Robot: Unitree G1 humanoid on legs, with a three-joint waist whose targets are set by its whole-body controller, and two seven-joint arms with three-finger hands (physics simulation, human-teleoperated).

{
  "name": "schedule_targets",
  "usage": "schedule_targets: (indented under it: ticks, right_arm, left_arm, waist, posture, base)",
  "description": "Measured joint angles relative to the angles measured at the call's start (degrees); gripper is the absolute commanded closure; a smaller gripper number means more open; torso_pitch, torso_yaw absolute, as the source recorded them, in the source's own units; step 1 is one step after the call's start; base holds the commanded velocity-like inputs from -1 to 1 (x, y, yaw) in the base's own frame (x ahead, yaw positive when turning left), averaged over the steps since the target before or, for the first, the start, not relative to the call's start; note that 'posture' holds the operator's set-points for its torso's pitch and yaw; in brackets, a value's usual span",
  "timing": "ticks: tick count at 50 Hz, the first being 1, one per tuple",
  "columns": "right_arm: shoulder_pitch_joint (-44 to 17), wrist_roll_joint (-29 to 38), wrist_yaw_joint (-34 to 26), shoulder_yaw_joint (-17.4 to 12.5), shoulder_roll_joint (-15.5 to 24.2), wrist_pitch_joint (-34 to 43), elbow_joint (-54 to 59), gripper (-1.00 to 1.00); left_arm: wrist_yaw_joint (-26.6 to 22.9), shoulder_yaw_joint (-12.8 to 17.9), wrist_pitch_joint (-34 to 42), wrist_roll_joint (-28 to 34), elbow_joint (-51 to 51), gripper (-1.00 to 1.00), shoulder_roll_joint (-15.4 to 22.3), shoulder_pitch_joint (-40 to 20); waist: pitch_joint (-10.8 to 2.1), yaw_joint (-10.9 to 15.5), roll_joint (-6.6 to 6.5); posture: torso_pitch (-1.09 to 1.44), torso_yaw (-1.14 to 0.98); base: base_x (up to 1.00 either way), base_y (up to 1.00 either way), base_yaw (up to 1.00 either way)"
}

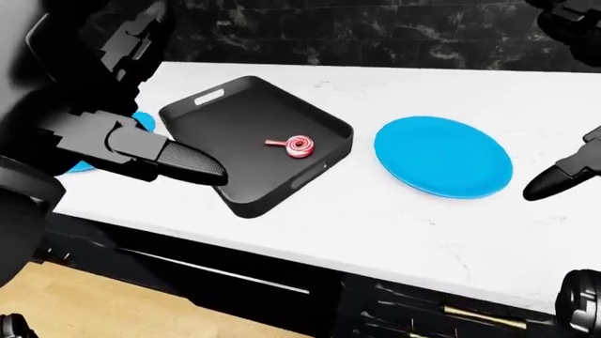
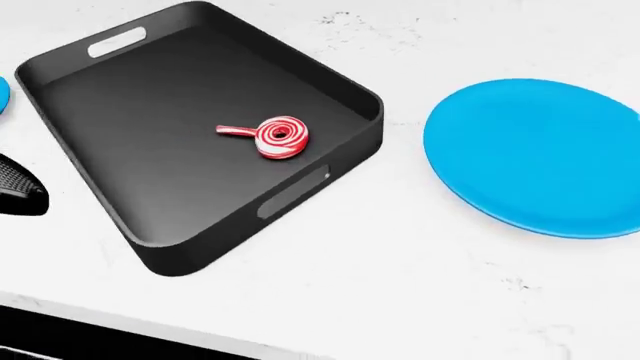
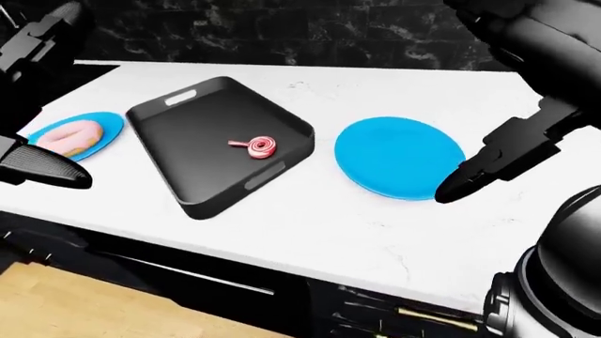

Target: Move the dessert items from the plate to the tray.

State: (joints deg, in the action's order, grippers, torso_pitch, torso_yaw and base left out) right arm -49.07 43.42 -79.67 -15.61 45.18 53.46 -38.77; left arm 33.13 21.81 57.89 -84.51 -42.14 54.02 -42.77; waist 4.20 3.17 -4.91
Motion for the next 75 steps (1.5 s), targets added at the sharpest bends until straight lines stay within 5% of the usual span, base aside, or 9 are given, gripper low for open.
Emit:
schedule_targets:
  ticks: [23, 33, 35, 41, 50, 62, 66, 71, 75]
  right_arm:
    - [1.29, -0.26, 1.43, 1.92, -2.46, 1.89, -0.89, -1.0]
    - [1.03, 1.68, 3.28, 2.57, -6.03, 0.53, -1.0, -1.0]
    - [1.56, 1.54, 2.96, 3.59, -6.81, 0.33, -1.43, -1.0]
    - [0.35, 1.79, 2.57, 2.93, -6.92, 0.17, -1.35, -1.0]
    - [1.46, 1.98, 2.64, 4.31, -8.68, -1.46, -1.68, -1.0]
    - [2.9, 3.22, 2.66, 2.79, -9.1, -1.27, -0.88, -1.0]
    - [1.83, 3.06, 2.77, 2.07, -8.37, -1.21, -2.04, -1.0]
    - [1.03, 3.34, 3.04, 1.55, -7.81, -0.03, -2.15, -1.0]
    - [1.5, 2.32, 2.63, 3.55, -8.86, 1.1, -2.57, -1.0]
  left_arm:
    - [2.3, -1.93, -0.36, -3.68, -1.41, -1.0, 1.87, -0.41]
    - [2.28, -1.21, -0.53, -2.29, -1.5, -1.0, 1.12, -1.29]
    - [2.55, -1.16, -0.15, -1.93, -1.27, -1.0, 0.62, -0.51]
    - [2.37, -1.47, 0.27, -1.39, -1.69, -1.0, 0.35, -1.5]
    - [2.65, -1.69, 1.52, -0.54, -1.62, -1.0, -0.88, -0.44]
    - [2.57, -2.92, 1.46, -2.32, -2.15, -1.0, -0.36, -0.61]
    - [2.68, -1.02, 0.44, -3.17, -2.64, -1.0, 0.92, -1.5]
    - [3.17, -0.25, -1.29, -3.67, -2.44, -1.0, 2.29, -2.22]
    - [3.49, -0.98, -0.61, -3.68, -1.49, -1.0, 2.33, -0.75]
  waist:
    - [-0.73, -1.08, 6.24]
    - [-0.81, -0.65, -1.09]
    - [0.5, 0.14, -0.47]
    - [-0.67, -1.16, 0.12]
    - [0.47, -0.31, 3.78]
    - [0.82, -0.27, 5.7]
    - [-0.44, 0.16, 5.14]
    - [0.02, -1.24, 0.26]
    - [1.57, 0.1, 3.1]
  posture:
    - [0.0, 0.12]
    - [0.0, 0.12]
    - [0.0, 0.12]
    - [0.0, 0.12]
    - [0.0, 0.12]
    - [0.0, 0.12]
    - [0.0, 0.12]
    - [0.0, 0.12]
    - [0.0, 0.12]
  base:
    - [0.03, 0.35, 0.0]
    - [0.1, 0.56, 0.0]
    - [0.09, 0.5, 0.0]
    - [0.06, 0.07, 0.0]
    - [0.16, 0.08, 0.0]
    - [0.03, 0.36, 0.0]
    - [0.0, 0.56, 0.0]
    - [0.0, 0.06, 0.0]
    - [0.0, 0.0, 0.0]
